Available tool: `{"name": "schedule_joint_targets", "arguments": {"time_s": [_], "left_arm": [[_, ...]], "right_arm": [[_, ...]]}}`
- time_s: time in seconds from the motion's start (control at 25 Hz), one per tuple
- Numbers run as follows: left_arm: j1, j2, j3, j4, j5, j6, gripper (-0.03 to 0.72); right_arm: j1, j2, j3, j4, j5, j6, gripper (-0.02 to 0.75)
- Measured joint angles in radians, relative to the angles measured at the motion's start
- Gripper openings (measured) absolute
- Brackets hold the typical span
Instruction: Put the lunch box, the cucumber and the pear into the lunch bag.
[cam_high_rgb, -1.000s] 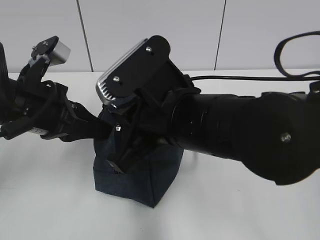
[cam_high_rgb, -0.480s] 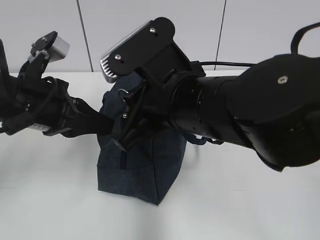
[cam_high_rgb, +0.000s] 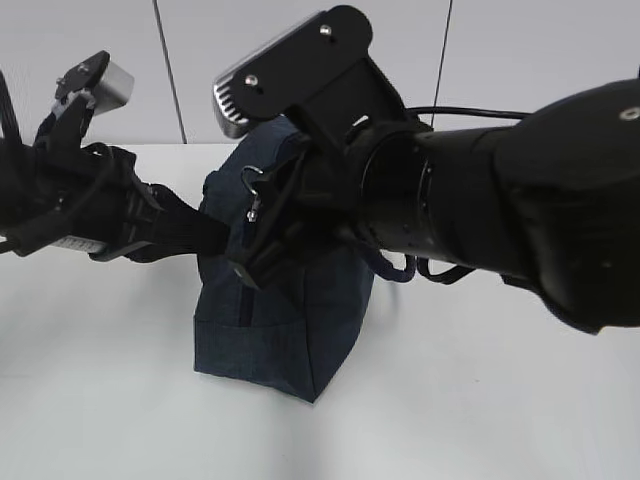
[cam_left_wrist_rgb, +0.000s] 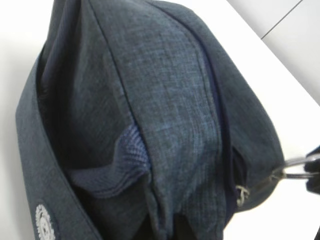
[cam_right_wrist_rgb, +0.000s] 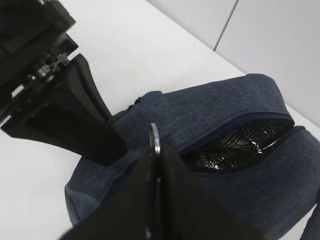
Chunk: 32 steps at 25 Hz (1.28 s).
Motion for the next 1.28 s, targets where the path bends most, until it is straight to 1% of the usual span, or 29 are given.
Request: {"name": "schedule_joint_targets", "arguments": {"time_s": [0.08, 0.16, 0.28, 0.8, 1.0, 1.28], "left_arm": [[-0.003, -0.001, -0.003, -0.003, 0.001, 0.0, 0.003], [-0.005, -0.001, -0.003, -0.003, 0.002, 0.0, 0.003], [-0.005, -0.001, -0.003, 0.004, 0.009, 0.0, 0.003], [-0.004, 0.0, -0.002, 0.022, 0.029, 0.0, 0.003], [-0.002, 0.0, 0.008, 0.027, 0.029, 0.0, 0.003], [-0.002, 0.0, 0.021, 0.042, 0.035, 0.0, 0.003]], "right_arm": [[0.0, -0.013, 0.0, 0.079, -0.002, -0.074, 0.0], [0.0, -0.017, 0.0, 0.196, -0.016, -0.209, 0.0], [0.0, -0.017, 0.0, 0.276, -0.025, -0.319, 0.0], [0.0, 0.009, -0.028, 0.282, -0.029, -0.352, 0.0], [0.0, 0.038, -0.088, 0.276, -0.095, -0.354, 0.0], [-0.011, 0.079, -0.112, 0.238, -0.132, -0.356, 0.0]]}}
